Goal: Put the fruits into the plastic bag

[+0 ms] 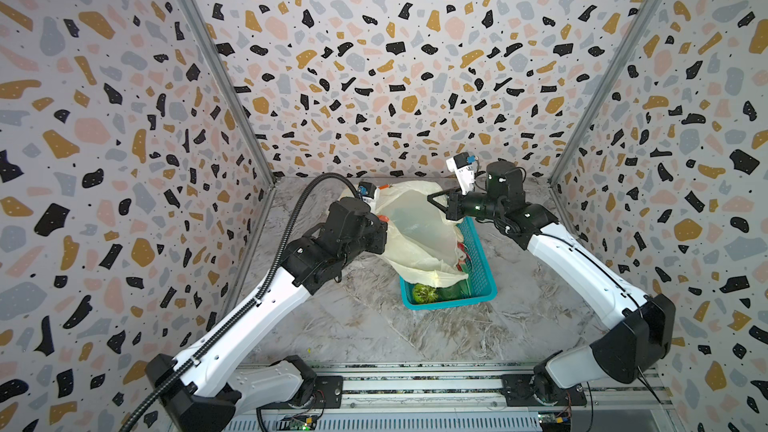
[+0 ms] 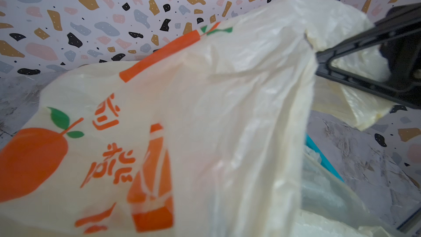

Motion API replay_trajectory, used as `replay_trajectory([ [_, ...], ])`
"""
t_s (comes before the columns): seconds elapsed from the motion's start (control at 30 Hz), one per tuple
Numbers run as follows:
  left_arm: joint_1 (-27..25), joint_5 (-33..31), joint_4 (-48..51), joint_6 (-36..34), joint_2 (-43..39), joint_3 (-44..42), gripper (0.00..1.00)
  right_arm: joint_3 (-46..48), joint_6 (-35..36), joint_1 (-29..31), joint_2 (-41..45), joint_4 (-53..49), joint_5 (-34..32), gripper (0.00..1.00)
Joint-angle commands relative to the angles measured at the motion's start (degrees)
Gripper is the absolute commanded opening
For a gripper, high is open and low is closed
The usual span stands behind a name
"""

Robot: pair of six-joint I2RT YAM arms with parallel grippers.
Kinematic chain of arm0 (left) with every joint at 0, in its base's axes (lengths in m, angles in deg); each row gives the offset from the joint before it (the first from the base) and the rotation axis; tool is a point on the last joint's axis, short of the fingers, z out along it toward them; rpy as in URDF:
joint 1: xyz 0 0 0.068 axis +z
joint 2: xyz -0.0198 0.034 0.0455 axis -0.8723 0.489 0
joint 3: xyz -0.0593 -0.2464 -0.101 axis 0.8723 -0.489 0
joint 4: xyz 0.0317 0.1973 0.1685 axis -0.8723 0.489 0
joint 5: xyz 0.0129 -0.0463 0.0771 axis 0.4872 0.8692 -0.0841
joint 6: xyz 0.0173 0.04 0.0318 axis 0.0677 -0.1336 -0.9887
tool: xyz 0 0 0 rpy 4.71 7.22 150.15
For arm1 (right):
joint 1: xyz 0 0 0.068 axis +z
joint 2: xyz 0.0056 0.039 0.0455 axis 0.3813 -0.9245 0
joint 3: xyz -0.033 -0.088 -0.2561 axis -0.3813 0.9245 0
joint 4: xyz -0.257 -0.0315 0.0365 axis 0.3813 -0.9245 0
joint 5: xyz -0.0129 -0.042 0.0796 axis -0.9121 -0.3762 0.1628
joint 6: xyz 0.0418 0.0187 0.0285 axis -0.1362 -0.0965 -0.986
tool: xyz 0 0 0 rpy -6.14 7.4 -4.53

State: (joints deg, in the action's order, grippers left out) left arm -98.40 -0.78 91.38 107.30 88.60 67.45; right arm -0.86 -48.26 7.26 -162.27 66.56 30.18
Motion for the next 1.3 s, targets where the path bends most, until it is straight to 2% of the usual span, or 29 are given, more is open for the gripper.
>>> replay_trajectory([
  [0.0,1.7,5.1,7.2,0.3,-2.1,-0.9,0.0,-5.8,-0.4,0.8,-2.8,-0.7,2.3,0.03],
  [0.3,6.5,7.3,9.1,2.4,-7.4,-11.3,0.0,-20.8,0.9,4.1,-13.6,-4.7,3.6,0.07],
  [0.47,6.6,13.9,0.7,3.6,-9.3,-17.7,0.0,-22.8,0.9,4.7,-16.1,-6.0,3.3,0.08],
  [0.63,7.0,18.1,-5.6,4.7,-8.6,-20.3,0.0,-24.6,2.1,4.8,-18.4,-7.4,2.7,0.15],
  [0.77,8.2,18.2,-5.3,5.2,-8.1,-20.5,0.0,-29.5,3.5,5.8,-22.0,-10.5,3.2,0.17],
  [1.0,12.2,16.2,-4.7,6.8,-11.7,-23.5,0.0,-37.5,7.1,11.2,-27.4,-14.0,4.7,0.18],
  [1.2,15.3,16.2,-5.3,6.9,-14.0,-27.3,0.0,-38.7,7.2,13.0,-28.6,-14.0,4.5,0.19],
  [1.27,15.9,16.4,-5.8,6.7,-13.8,-28.6,0.0,-38.7,7.2,12.7,-28.6,-14.3,1.9,0.25],
])
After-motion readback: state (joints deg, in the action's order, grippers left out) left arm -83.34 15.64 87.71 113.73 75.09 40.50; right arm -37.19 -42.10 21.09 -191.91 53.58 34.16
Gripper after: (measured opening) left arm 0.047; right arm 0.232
